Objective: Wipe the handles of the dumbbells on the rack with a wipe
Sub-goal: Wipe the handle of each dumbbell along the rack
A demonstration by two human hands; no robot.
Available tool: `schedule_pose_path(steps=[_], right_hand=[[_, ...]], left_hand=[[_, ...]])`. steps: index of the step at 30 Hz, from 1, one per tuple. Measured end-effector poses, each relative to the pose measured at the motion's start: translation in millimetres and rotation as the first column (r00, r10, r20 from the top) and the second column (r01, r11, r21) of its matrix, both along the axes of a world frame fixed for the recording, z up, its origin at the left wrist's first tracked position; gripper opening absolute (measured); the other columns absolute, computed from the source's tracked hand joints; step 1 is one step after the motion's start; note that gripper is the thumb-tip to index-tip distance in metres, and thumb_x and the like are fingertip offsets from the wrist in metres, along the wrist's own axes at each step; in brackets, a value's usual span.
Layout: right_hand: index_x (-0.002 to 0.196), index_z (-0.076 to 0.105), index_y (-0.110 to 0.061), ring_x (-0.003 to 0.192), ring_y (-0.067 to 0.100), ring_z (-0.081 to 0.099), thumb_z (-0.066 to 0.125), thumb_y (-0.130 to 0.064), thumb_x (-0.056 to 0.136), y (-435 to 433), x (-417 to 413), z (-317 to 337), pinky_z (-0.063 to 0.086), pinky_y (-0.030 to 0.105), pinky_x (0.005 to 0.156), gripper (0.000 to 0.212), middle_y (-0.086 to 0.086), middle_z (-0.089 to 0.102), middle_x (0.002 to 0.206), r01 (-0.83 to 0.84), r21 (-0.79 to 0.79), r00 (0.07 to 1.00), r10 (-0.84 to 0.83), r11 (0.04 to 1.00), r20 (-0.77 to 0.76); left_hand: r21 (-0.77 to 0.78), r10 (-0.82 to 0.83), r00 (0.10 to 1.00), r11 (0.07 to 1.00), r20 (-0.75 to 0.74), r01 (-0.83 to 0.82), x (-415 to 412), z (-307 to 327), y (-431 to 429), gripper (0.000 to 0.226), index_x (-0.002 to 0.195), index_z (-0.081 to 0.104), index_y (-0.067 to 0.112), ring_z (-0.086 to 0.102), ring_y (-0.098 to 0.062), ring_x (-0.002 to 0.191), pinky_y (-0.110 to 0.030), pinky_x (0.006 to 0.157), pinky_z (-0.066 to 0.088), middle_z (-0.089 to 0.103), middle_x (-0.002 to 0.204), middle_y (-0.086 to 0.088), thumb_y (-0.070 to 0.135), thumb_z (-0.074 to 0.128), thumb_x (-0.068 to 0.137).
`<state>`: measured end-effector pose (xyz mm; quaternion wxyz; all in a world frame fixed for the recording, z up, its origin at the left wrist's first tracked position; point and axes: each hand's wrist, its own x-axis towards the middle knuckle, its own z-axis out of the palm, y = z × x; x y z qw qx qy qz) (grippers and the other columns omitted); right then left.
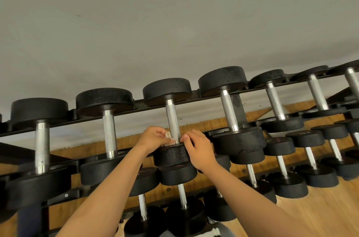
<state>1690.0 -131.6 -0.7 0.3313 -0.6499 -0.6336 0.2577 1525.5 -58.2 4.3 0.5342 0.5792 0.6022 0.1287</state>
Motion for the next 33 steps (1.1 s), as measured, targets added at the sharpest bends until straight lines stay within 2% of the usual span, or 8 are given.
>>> schedule_pose_path(steps=[3,5,8,15,17,22,28,33], right_hand=[[0.082,0.064,-0.015,0.078,0.007,0.05,0.027,-0.045,0.091,-1,0,0,0.037,0.017,0.071,0.048,-0.009,0.054,0.077,0.004,0.0,1.0,-0.004,1.0,0.004],[0.081,0.064,-0.015,0.078,0.006,0.05,0.027,-0.045,0.091,-1,1,0,0.035,0.014,0.069,0.049,-0.01,0.053,0.077,0.006,0.004,1.0,-0.006,1.0,0.006],[0.081,0.064,-0.015,0.078,0.007,0.05,0.027,-0.044,0.091,-1,0,-1,0.039,0.019,0.071,0.048,-0.009,0.054,0.077,0.006,-0.001,1.0,-0.006,1.0,0.004],[0.081,0.064,-0.014,0.078,0.009,0.052,0.027,-0.044,0.092,-1,0,-2,0.042,0.026,0.071,0.049,-0.003,0.058,0.078,0.016,0.004,1.0,-0.016,1.0,0.007],[0.08,0.064,-0.015,0.078,0.009,0.052,0.028,-0.043,0.092,-1,0,-3,0.043,0.027,0.071,0.048,-0.003,0.058,0.077,0.016,0.008,1.0,-0.016,1.0,0.003],[0.079,0.063,-0.014,0.078,0.009,0.052,0.027,-0.043,0.092,0,0,-3,0.044,0.029,0.071,0.048,-0.002,0.058,0.077,0.017,0.01,1.0,-0.017,1.0,0.004],[0.079,0.064,-0.013,0.078,0.009,0.052,0.028,-0.042,0.092,0,0,-3,0.043,0.028,0.071,0.048,-0.002,0.058,0.077,0.018,0.015,1.0,-0.018,1.0,-0.005],[0.08,0.064,-0.013,0.078,0.008,0.052,0.028,-0.042,0.092,-1,0,-4,0.042,0.024,0.072,0.047,-0.004,0.058,0.077,0.022,0.016,1.0,-0.022,1.0,-0.005]], left_hand=[[0.014,0.012,1.0,1.0,0.026,-0.012,-3,-2,1,0.014,0.074,0.067,0.015,0.067,-0.025,0.09,-0.035,0.085,0.055,0.072,0.089,-0.01,0.013,0.08,0.077],[0.002,0.061,0.995,0.998,0.08,-0.062,-4,-3,3,0.012,0.083,0.071,0.008,0.067,-0.026,0.092,-0.035,0.085,0.055,0.072,0.092,-0.012,0.016,0.079,0.079],[-0.036,0.133,0.982,0.991,0.137,-0.129,-1,1,13,0.022,0.092,0.07,0.006,0.068,-0.022,0.093,-0.027,0.079,0.053,0.073,0.093,-0.008,0.021,0.079,0.078],[-0.063,0.15,0.979,0.988,0.139,-0.142,3,-7,-7,0.02,0.085,0.068,0.01,0.067,-0.017,0.083,-0.023,0.071,0.052,0.072,0.089,-0.004,0.021,0.082,0.075],[-0.032,0.142,0.98,0.99,0.139,-0.139,1,-6,-2,0.02,0.082,0.068,0.008,0.067,-0.017,0.079,-0.027,0.075,0.054,0.072,0.084,-0.007,0.02,0.082,0.075],[0.0,0.331,0.915,0.94,0.23,-0.341,12,-4,5,0.02,0.085,0.068,0.006,0.068,-0.02,0.087,-0.031,0.085,0.052,0.073,0.088,-0.006,0.023,0.078,0.08],[-0.052,0.185,0.967,0.983,0.175,-0.179,4,-5,4,0.021,0.074,0.06,0.01,0.064,-0.013,0.071,-0.024,0.071,0.052,0.07,0.077,-0.004,0.016,0.08,0.077],[-0.098,0.318,0.901,0.948,0.296,-0.302,7,-8,5,0.016,0.079,0.062,0.012,0.064,-0.022,0.087,-0.037,0.091,0.052,0.07,0.086,-0.01,0.021,0.074,0.084]])
